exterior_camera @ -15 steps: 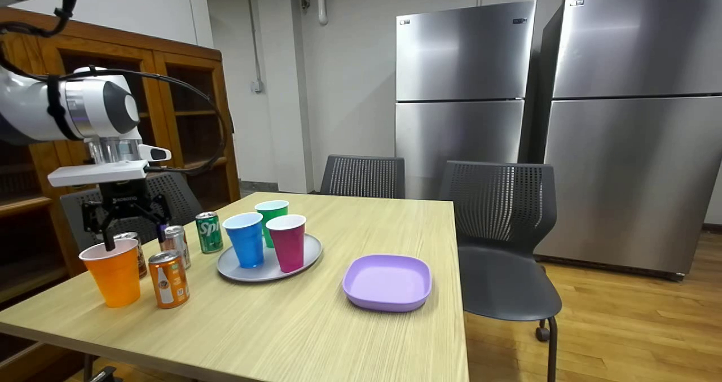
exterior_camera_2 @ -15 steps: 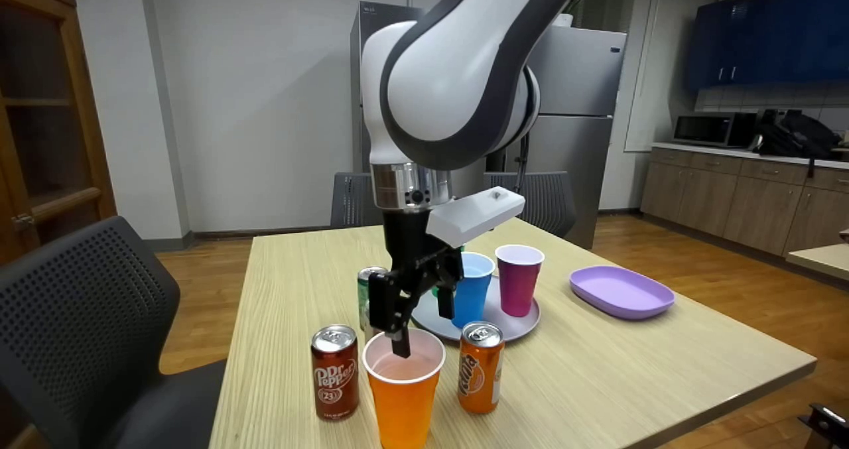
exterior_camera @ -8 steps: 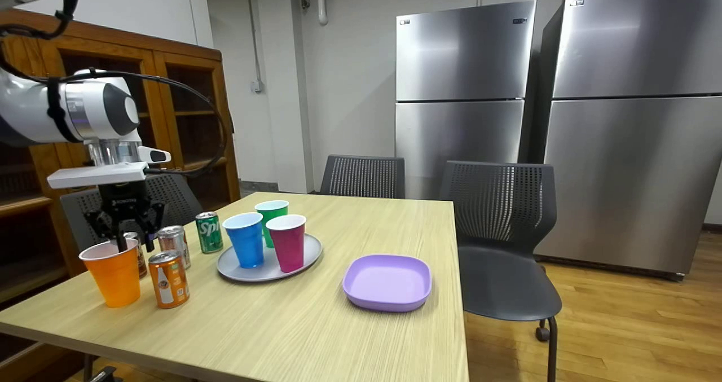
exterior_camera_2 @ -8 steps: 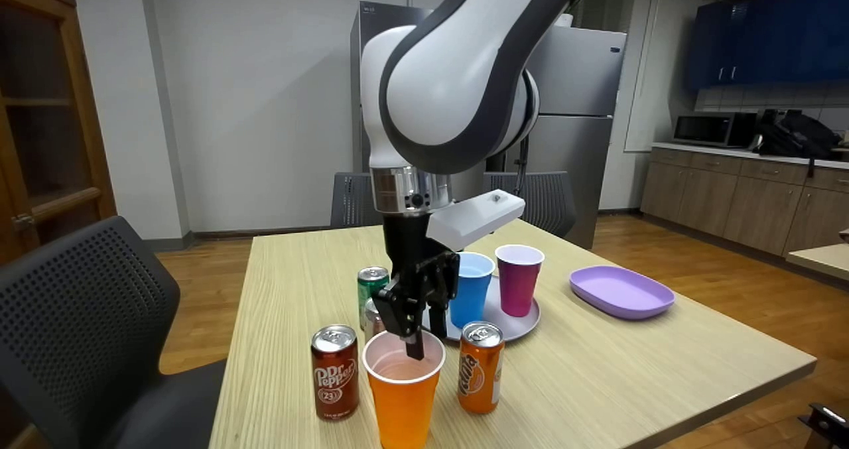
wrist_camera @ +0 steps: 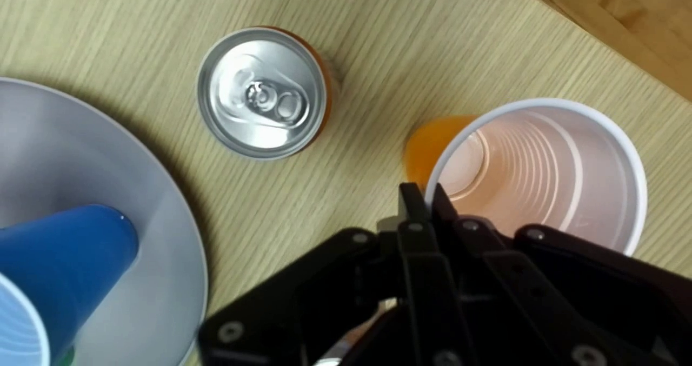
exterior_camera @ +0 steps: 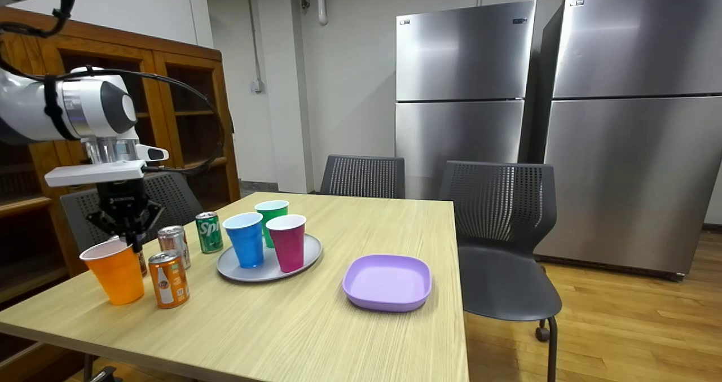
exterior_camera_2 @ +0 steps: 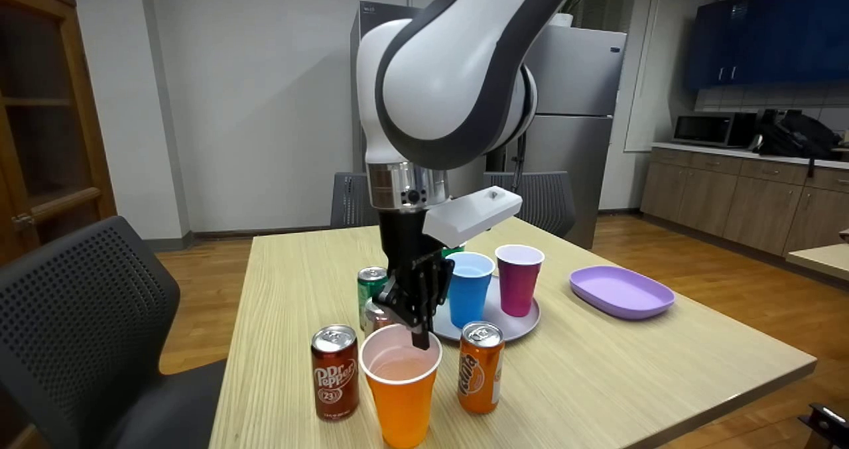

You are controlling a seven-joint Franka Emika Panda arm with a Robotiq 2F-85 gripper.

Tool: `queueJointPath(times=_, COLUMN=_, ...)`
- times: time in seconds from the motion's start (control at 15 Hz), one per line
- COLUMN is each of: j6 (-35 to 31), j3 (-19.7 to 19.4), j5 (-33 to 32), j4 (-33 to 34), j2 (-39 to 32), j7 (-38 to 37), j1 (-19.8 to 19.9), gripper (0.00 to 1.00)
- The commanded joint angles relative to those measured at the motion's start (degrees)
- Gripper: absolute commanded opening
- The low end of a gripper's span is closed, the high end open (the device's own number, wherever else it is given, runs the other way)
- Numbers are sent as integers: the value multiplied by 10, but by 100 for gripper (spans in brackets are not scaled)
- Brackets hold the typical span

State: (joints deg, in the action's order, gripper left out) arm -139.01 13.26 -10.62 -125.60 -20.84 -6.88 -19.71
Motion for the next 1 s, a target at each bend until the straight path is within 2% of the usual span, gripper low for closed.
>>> queueJointPath(times=0.0, j6=18, j3=-6, j5=-13, j4=-4, j2=32, j7=-19, j1=-12, gripper=1)
queueJointPath(times=0.93, j6=12, j3=-7, j5=-60, j4=-71, j2=210, j7=-94, j1=9, gripper=1)
